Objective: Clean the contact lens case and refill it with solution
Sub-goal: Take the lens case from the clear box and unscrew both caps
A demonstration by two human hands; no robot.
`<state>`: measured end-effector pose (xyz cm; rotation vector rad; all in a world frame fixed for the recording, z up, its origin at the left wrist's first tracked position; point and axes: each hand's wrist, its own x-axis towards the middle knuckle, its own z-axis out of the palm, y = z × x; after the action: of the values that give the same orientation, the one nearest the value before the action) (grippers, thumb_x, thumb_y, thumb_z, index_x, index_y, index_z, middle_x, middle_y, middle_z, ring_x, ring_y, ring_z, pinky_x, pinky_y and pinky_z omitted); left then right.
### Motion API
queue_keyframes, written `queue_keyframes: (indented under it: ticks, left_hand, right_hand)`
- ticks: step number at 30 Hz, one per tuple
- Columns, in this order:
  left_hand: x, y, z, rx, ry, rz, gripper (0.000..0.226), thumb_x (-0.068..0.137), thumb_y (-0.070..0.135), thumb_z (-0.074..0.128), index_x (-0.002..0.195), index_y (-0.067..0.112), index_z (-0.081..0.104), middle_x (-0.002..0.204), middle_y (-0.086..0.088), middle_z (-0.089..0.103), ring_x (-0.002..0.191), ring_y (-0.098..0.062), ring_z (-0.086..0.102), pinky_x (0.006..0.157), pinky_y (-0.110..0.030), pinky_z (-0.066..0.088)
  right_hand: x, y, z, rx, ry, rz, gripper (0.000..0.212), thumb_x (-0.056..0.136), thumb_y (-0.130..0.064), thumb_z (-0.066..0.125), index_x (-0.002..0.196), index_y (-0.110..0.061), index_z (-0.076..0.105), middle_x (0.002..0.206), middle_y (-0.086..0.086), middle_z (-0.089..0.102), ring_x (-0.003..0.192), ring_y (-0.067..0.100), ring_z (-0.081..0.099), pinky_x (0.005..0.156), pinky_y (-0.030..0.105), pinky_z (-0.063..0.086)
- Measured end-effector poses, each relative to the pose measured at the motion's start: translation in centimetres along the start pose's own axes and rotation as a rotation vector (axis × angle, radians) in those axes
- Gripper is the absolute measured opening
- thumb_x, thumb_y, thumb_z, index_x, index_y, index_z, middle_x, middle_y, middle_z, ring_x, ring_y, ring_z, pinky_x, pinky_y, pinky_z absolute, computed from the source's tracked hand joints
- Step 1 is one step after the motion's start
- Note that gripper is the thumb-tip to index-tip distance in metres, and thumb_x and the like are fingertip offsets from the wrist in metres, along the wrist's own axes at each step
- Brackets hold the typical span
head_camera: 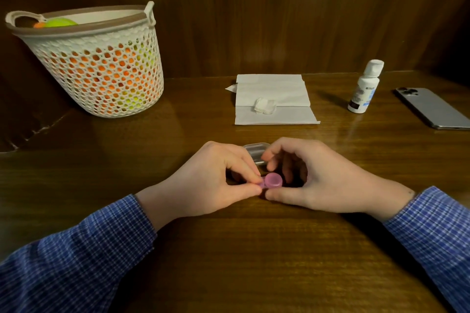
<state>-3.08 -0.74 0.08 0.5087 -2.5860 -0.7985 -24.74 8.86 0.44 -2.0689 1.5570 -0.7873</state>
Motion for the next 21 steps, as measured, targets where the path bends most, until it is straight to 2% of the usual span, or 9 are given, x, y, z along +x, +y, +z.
queue_keyframes:
  ticks: [2,6,8,12,14,17,19,21]
  left_hand:
    - [0.0,-0.09,-0.05,-0.003,-0.004,-0.002,0.014,0.087,0.025,0.081,0.101,0.026,0.083,0.099,0.016,0.075,0.098,-0.005,0.07,0.084,-0.025,0.058]
    - [0.03,-0.12,-0.02,-0.003,-0.009,-0.003,0.015,0.087,0.026,0.081,0.102,0.026,0.083,0.1,0.016,0.075,0.099,-0.004,0.07,0.085,-0.024,0.058]
    - [0.05,-0.14,-0.04,-0.003,-0.005,0.002,0.015,0.087,0.026,0.081,0.101,0.026,0.083,0.099,0.016,0.075,0.098,-0.003,0.07,0.085,-0.023,0.058]
    - [0.03,-0.12,-0.09,0.003,-0.009,0.006,0.015,0.087,0.026,0.08,0.101,0.026,0.083,0.099,0.016,0.075,0.098,-0.004,0.07,0.083,-0.022,0.058]
    - [0.03,-0.1,-0.11,0.002,-0.011,0.004,0.015,0.087,0.027,0.081,0.101,0.026,0.083,0.099,0.016,0.075,0.098,-0.003,0.07,0.084,-0.022,0.057]
    - [0.07,-0.1,-0.11,0.001,-0.009,0.005,0.015,0.087,0.026,0.081,0.102,0.026,0.083,0.1,0.016,0.075,0.099,-0.003,0.07,0.085,-0.022,0.057]
    - [0.05,-0.11,-0.12,0.0,-0.009,0.0,0.015,0.087,0.025,0.081,0.102,0.025,0.083,0.1,0.015,0.075,0.099,-0.003,0.07,0.084,-0.021,0.058]
    - [0.02,-0.06,-0.12,0.001,-0.012,0.003,0.016,0.087,0.025,0.081,0.103,0.025,0.083,0.1,0.015,0.075,0.098,-0.003,0.07,0.084,-0.021,0.058]
  right_hand:
    - [0.07,0.03,0.04,-0.02,0.02,0.023,0.044,0.077,-0.043,0.084,0.114,-0.033,0.062,0.093,-0.014,0.068,0.081,0.005,0.065,0.062,0.018,0.053]
    - [-0.09,0.18,-0.21,0.076,-0.026,0.004,0.04,0.084,-0.023,0.082,0.117,-0.03,0.061,0.099,-0.015,0.071,0.083,0.011,0.066,0.065,0.016,0.052]
    - [-0.16,0.12,-0.21,0.082,-0.025,-0.005,0.044,0.082,-0.026,0.083,0.119,-0.03,0.06,0.1,-0.016,0.07,0.084,0.011,0.066,0.066,0.019,0.054]
    - [0.03,0.0,-0.03,-0.017,0.029,0.037,0.051,0.073,-0.049,0.085,0.116,-0.035,0.061,0.094,-0.014,0.069,0.082,0.005,0.066,0.063,0.019,0.054]
    - [0.02,0.12,-0.05,0.002,0.024,0.036,0.045,0.077,-0.041,0.085,0.115,-0.035,0.061,0.092,-0.014,0.071,0.08,0.006,0.067,0.063,0.017,0.053]
    - [-0.09,0.21,-0.21,0.07,-0.023,0.006,0.044,0.083,-0.024,0.083,0.119,-0.032,0.06,0.1,-0.016,0.072,0.082,0.01,0.067,0.063,0.014,0.051]
    - [-0.1,0.17,-0.24,0.071,-0.028,-0.009,0.047,0.082,-0.025,0.082,0.122,-0.033,0.059,0.104,-0.018,0.07,0.084,0.009,0.067,0.063,0.014,0.051]
    - [-0.13,0.13,-0.15,0.04,-0.006,0.003,0.051,0.078,-0.036,0.085,0.122,-0.034,0.059,0.102,-0.019,0.068,0.084,0.007,0.067,0.064,0.016,0.053]
